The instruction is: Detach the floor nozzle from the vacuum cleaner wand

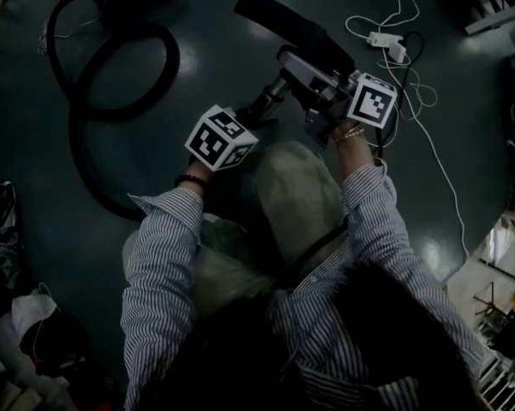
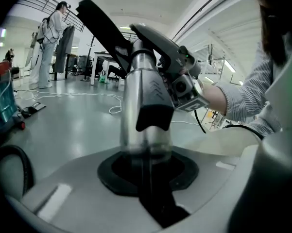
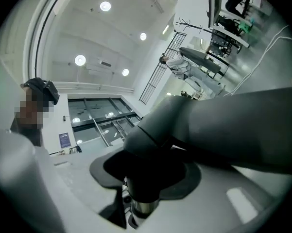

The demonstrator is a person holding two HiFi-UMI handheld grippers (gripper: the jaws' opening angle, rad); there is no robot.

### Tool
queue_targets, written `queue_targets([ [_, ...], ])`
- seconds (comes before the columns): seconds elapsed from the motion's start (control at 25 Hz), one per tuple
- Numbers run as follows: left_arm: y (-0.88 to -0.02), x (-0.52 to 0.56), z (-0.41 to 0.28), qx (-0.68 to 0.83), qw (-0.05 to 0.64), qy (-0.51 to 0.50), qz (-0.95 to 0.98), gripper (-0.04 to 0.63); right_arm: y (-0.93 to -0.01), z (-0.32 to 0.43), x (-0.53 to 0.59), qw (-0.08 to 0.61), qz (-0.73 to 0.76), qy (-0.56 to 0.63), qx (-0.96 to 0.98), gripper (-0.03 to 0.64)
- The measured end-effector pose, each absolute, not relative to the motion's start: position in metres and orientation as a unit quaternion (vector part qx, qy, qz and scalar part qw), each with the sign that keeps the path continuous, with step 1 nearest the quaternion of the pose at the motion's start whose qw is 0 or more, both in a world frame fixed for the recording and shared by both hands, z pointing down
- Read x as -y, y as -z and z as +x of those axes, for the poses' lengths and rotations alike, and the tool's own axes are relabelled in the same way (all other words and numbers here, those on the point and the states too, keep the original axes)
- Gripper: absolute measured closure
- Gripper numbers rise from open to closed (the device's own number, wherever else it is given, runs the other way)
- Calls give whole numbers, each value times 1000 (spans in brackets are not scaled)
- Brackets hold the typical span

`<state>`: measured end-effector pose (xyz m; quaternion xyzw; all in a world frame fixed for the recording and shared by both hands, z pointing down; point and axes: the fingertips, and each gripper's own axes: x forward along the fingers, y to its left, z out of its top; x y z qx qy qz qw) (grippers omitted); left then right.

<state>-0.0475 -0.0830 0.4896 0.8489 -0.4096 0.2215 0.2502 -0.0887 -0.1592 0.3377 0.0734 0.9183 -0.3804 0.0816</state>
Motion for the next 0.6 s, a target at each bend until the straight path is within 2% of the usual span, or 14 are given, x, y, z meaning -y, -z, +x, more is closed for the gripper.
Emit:
queue_targets([
  [0.2, -484, 83, -41, 402, 253, -207, 855, 506, -330, -85, 156, 92, 107, 374, -917, 456],
  [0.6, -494, 92, -53, 493, 185, -298, 796, 512, -342, -87, 175, 41, -125, 410, -902, 462],
])
